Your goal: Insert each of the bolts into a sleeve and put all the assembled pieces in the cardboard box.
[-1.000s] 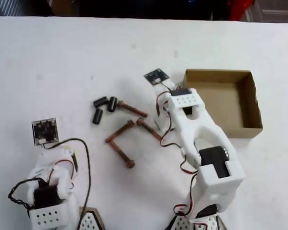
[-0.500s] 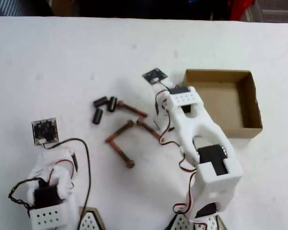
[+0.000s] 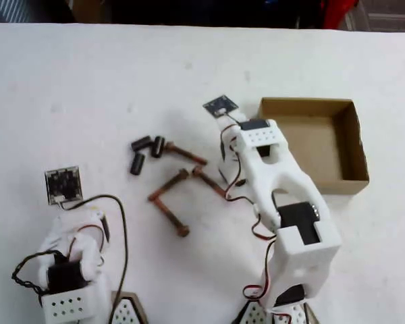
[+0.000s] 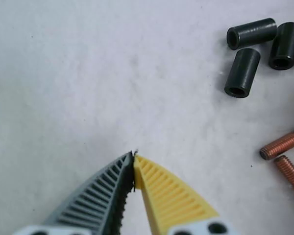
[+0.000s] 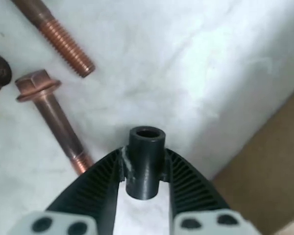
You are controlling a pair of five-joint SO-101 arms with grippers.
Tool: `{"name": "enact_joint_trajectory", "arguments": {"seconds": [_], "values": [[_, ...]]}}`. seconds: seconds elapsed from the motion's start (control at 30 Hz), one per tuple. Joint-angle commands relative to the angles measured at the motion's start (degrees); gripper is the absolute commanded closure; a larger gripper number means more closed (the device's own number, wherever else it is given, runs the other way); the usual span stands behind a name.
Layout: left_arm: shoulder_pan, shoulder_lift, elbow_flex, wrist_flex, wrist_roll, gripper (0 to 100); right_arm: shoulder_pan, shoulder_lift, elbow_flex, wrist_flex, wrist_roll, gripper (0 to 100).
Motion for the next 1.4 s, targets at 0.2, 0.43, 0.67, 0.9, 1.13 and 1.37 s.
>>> {"name": "enact_joint_trajectory", "arguments": {"seconds": [0.2,0.43,0.67,0.9,1.13,1.37], "values": [[-0.04,-0.4,-1.41,-1.76,-0.35,97,-0.48,-18.77,-9.76,16.75,0.79,98.2],[-0.04,-0.4,-1.41,-1.76,-6.24,97,-0.84,-38.11,-9.05,23.16,0.44,98.2],[-0.04,-0.4,-1.32,-1.76,-18.64,97,-0.84,-58.33,-0.26,23.08,0.35,98.2],[2.59,-0.4,0.26,-3.25,-18.55,98,-0.75,-75.74,15.47,17.45,0.35,98.2],[3.65,-0.4,0.18,-2.81,-18.55,98,-0.4,-88.84,35.34,5.23,0.26,98.2],[3.74,-0.22,0.18,-2.9,-18.37,98,-0.31,-96.31,45.71,-1.63,-7.82,98.2]]}}
